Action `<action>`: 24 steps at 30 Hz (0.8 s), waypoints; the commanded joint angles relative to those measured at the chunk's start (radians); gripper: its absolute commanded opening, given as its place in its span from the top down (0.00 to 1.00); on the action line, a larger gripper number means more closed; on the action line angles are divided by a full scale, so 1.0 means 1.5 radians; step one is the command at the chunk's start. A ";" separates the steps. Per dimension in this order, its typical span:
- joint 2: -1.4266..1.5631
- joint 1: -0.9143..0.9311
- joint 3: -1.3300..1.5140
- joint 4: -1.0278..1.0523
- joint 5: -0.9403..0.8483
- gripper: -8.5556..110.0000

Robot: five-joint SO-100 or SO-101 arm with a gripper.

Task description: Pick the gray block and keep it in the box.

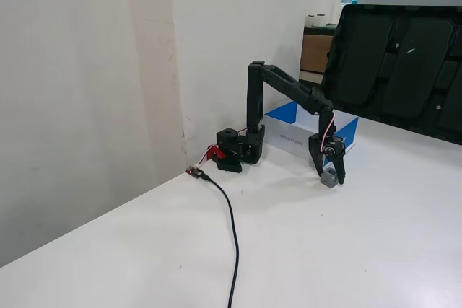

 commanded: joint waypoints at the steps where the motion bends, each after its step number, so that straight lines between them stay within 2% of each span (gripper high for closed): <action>1: 0.010 0.006 -0.040 -0.006 0.011 0.76; 5: 0.010 0.006 -0.041 -0.006 0.011 0.81; 13: 0.021 0.014 -0.048 0.005 0.009 0.82; 19: 0.085 0.035 -0.107 0.080 0.000 0.82; 24: 0.132 0.032 -0.231 0.183 -0.031 0.82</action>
